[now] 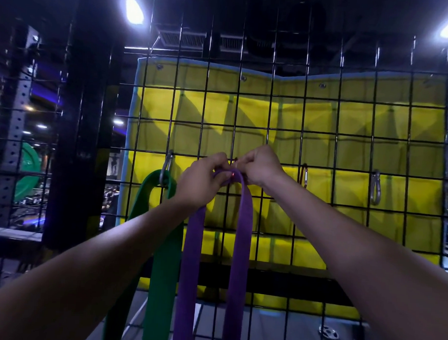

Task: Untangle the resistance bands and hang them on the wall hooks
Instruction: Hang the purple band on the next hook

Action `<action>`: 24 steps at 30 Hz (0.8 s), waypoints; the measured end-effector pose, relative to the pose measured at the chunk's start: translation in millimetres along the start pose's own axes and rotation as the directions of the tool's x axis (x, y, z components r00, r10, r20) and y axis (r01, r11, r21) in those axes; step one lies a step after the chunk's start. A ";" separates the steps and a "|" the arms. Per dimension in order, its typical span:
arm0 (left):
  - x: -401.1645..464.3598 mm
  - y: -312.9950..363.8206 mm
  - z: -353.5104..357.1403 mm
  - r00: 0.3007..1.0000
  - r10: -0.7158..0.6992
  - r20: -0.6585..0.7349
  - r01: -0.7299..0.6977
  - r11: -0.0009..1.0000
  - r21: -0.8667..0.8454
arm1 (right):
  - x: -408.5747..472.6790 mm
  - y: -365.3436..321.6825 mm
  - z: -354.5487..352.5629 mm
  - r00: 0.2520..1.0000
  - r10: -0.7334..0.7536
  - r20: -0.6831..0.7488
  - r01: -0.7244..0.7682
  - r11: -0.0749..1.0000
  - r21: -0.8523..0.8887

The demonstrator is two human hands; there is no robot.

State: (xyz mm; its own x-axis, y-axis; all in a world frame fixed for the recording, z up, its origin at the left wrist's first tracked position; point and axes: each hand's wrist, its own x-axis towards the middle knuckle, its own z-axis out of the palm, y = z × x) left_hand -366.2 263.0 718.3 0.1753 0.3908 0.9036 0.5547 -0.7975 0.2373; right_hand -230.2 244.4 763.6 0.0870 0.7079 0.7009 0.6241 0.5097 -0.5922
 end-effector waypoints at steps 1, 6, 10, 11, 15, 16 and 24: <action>-0.4 -0.1 0.7 1.000 0.007 0.000 -0.007 1.000 0.012 | -0.1 0.7 -0.3 1.000 0.004 0.000 -0.004 1.000 0.008; -1.9 3.4 0.1 0.994 0.107 0.020 -0.108 0.991 0.084 | -2.0 0.5 -0.7 0.998 0.054 -0.012 -0.053 0.996 0.067; -3.4 3.7 -4.0 0.985 0.164 0.056 -0.168 0.983 0.070 | -4.4 -2.3 -1.9 0.996 0.086 -0.005 -0.085 0.991 0.104; -4.3 2.6 -4.4 0.982 0.177 0.061 -0.181 0.981 0.073 | -5.3 -3.0 -2.3 0.996 0.094 0.000 -0.093 0.990 0.107; -9.5 1.7 -5.1 0.969 0.234 0.077 -0.242 0.962 0.130 | -9.2 -7.9 -4.9 0.992 0.121 0.022 -0.122 0.986 0.113; -10.5 1.1 -5.4 0.966 0.243 0.086 -0.254 0.956 0.147 | -10.9 -9.5 -5.6 0.991 0.128 0.032 -0.131 0.985 0.115; -12.7 -0.2 -6.7 0.943 0.298 0.151 -0.327 0.912 0.248 | -17.2 -18.5 -11.3 0.966 0.217 0.138 -0.241 0.952 0.190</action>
State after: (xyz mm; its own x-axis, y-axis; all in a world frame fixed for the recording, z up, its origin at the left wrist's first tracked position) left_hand -374.0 255.1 709.2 0.4528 0.2004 0.8688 0.6504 -0.7407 -0.1681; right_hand -234.4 217.3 767.0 0.1127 0.8621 0.4940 0.4254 0.4075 -0.8081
